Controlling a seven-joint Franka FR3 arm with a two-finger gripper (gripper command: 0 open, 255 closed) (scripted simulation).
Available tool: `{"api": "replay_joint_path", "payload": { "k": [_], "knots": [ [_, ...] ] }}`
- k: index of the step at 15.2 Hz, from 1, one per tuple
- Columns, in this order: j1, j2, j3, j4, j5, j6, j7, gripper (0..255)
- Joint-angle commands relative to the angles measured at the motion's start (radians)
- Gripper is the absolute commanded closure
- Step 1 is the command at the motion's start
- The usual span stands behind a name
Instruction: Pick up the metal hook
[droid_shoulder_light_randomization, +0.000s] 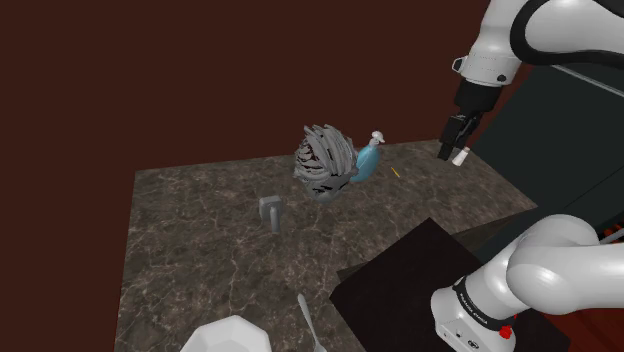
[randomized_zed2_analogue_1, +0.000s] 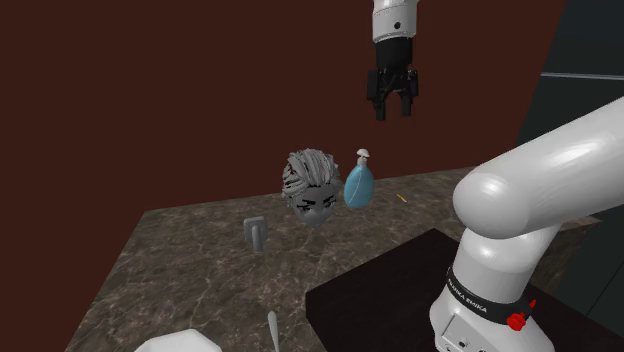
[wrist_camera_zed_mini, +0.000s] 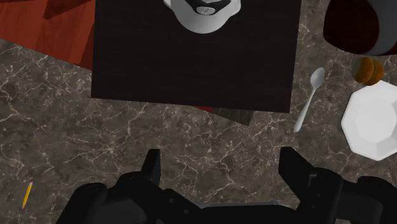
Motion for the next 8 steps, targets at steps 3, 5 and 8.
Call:
{"api": "replay_joint_path", "payload": {
  "k": [3,5,8],
  "knots": [
    [0.007,0.032,0.027,-0.027,0.024,0.062,0.040,0],
    [0.015,0.070,0.053,-0.049,0.046,0.125,0.080,0],
    [0.027,0.139,0.092,-0.070,0.075,0.220,0.137,0]
  ]
}}
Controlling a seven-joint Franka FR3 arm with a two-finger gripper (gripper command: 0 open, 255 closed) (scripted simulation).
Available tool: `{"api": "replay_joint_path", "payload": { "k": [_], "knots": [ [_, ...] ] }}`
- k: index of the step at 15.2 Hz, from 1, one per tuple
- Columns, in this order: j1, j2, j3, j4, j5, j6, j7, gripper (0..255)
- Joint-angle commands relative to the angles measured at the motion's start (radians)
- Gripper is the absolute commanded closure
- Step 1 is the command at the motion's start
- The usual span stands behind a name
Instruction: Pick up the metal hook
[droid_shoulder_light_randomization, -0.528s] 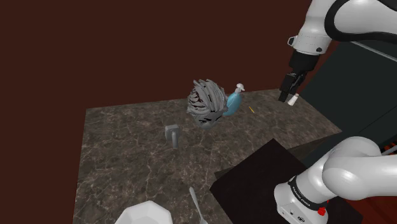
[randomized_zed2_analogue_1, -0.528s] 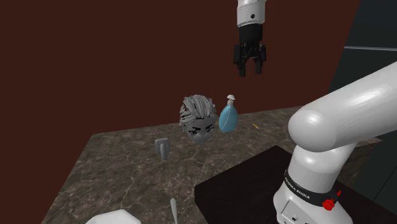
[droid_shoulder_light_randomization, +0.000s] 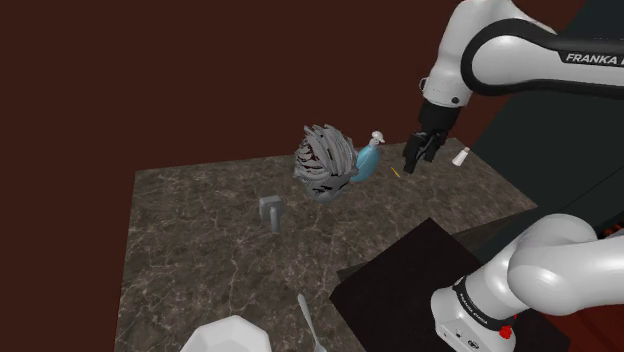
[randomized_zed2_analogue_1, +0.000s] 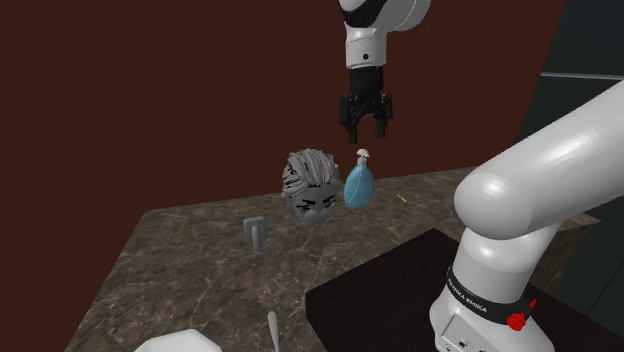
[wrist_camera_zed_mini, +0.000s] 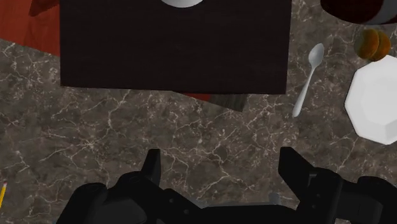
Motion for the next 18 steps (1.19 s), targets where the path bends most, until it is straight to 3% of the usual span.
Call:
{"api": "replay_joint_path", "payload": {
  "k": [1,10,18],
  "knots": [
    [0.008,0.059,0.028,-0.003,0.020,0.067,0.041,0],
    [0.032,0.349,0.134,0.029,0.063,0.343,0.207,0],
    [0.051,0.659,0.194,0.159,0.021,0.536,0.370,0]
  ]
}}
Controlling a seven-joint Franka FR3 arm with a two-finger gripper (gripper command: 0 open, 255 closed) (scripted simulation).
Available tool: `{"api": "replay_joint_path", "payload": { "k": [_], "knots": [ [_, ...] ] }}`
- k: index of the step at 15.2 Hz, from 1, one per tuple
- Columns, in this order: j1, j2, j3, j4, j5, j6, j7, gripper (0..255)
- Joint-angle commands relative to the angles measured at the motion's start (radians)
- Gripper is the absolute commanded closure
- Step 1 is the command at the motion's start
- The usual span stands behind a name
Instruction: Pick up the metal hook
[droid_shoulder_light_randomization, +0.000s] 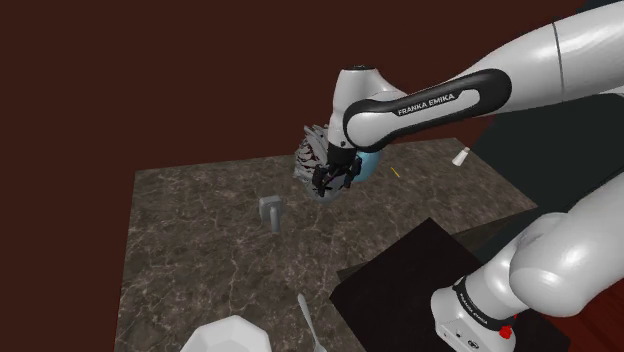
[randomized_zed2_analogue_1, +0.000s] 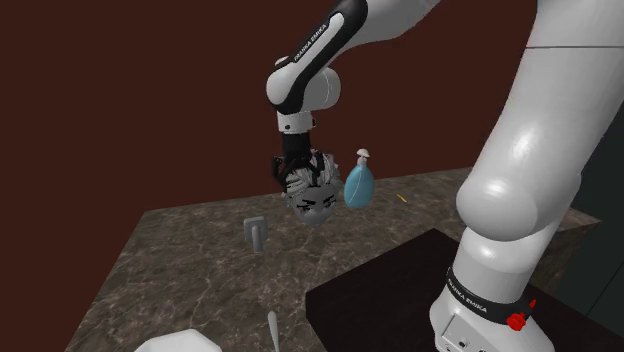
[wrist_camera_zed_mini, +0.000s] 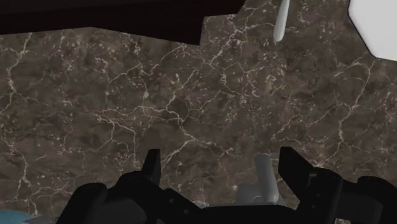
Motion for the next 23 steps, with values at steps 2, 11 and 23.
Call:
{"api": "replay_joint_path", "payload": {
  "k": [2,11,23],
  "knots": [
    [0.013,0.124,0.013,0.062,-0.030,0.066,0.068,0],
    [0.086,0.483,-0.012,0.336,-0.126,0.157,0.237,0],
    [0.152,0.783,-0.055,0.608,-0.168,0.193,0.317,0]
  ]
}}
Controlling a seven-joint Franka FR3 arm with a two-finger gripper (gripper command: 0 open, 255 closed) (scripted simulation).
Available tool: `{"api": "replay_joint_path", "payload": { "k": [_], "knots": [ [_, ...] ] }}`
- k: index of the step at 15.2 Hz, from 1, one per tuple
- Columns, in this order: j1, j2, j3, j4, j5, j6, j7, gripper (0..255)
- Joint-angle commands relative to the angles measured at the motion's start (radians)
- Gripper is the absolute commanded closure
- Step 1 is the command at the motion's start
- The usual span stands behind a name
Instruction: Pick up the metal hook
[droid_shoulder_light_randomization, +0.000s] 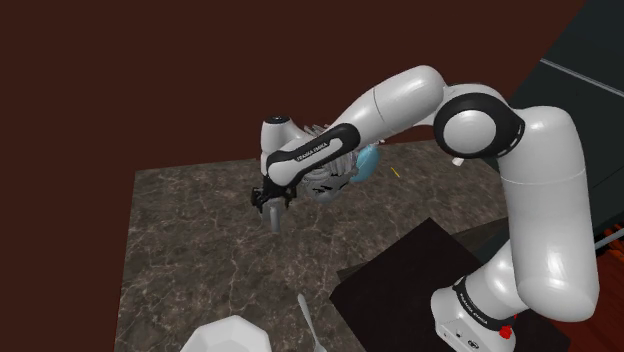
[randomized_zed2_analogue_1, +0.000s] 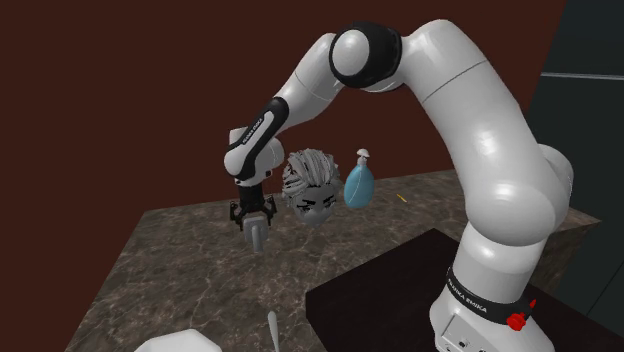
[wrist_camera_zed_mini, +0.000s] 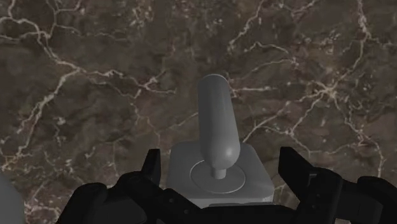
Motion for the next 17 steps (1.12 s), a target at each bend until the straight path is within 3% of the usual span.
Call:
{"api": "replay_joint_path", "payload": {
  "k": [1,4,5,17],
  "knots": [
    [0.002,0.022,-0.003,0.005,-0.003,0.017,0.000,0],
    [0.004,0.039,-0.005,0.011,-0.005,0.028,0.001,0],
    [0.004,0.039,-0.005,0.010,-0.005,0.030,0.001,255],
    [0.000,0.006,-0.001,0.000,-0.001,0.006,0.000,255]
  ]
}}
